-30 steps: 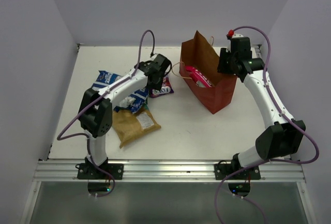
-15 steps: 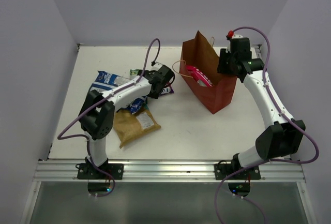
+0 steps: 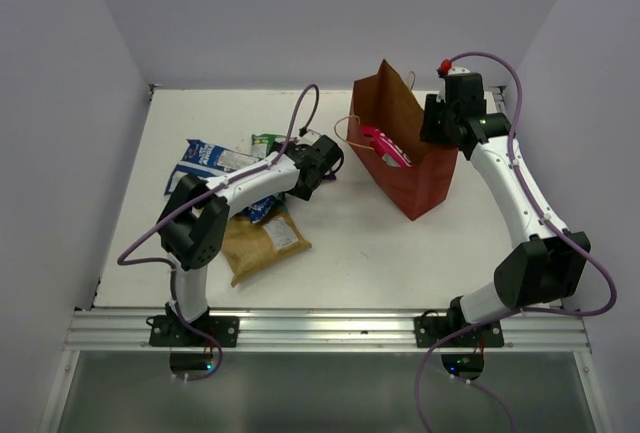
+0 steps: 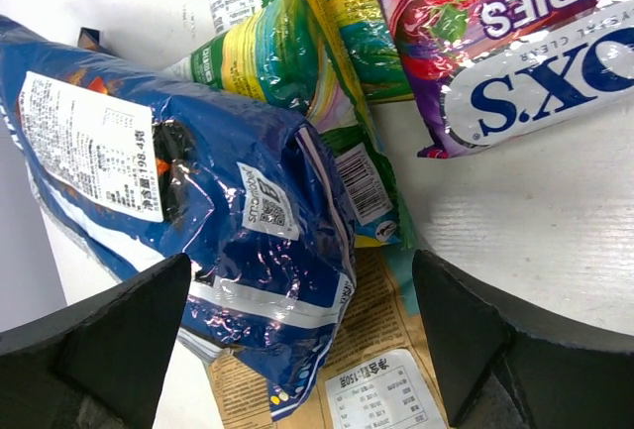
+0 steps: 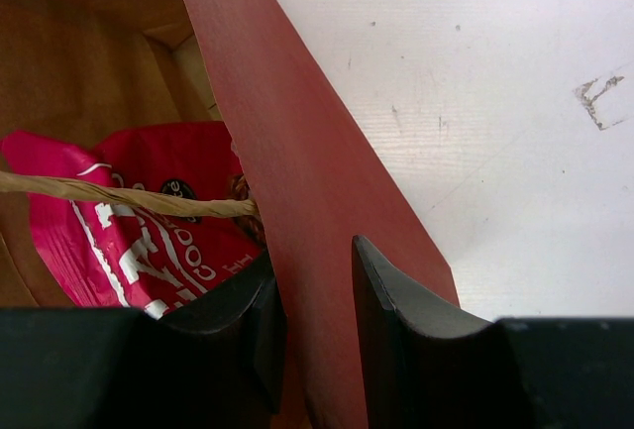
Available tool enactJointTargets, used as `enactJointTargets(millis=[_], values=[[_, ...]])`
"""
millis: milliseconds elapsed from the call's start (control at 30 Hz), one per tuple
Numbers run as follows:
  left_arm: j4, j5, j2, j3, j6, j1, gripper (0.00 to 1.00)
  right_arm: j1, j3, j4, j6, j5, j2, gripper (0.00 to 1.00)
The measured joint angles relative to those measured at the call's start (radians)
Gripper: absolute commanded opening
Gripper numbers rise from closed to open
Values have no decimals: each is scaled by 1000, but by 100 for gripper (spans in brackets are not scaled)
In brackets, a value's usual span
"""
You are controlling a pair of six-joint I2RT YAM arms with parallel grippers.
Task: Place the snacks into the paper bag
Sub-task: Pick up the snack from the center of the board.
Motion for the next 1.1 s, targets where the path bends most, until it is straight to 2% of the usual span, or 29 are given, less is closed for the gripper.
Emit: enactJointTargets(millis=[433, 600, 733, 767, 833, 867, 1100], values=[[-29, -80, 0, -58, -17, 20, 98, 0, -1, 0, 0, 0, 0, 34], [-26, -81, 0, -82, -18, 42, 94, 0, -1, 0, 0, 0, 0, 34], [-23, -79, 0, -89, -18, 57, 81, 0, -1, 1, 0, -1, 0, 34], [-23, -79, 0, -89, -18, 60, 70, 0, -1, 1, 0, -1, 0, 34], [-21, -79, 0, -89, -18, 67, 59, 0, -2, 1, 0, -2, 0, 34], [-22, -80, 0, -90, -18, 72, 47, 0, -2, 1, 0, -2, 0, 34], [-41, -85, -19, -88, -18, 90, 18, 0, -2, 1, 0, -2, 0, 34]])
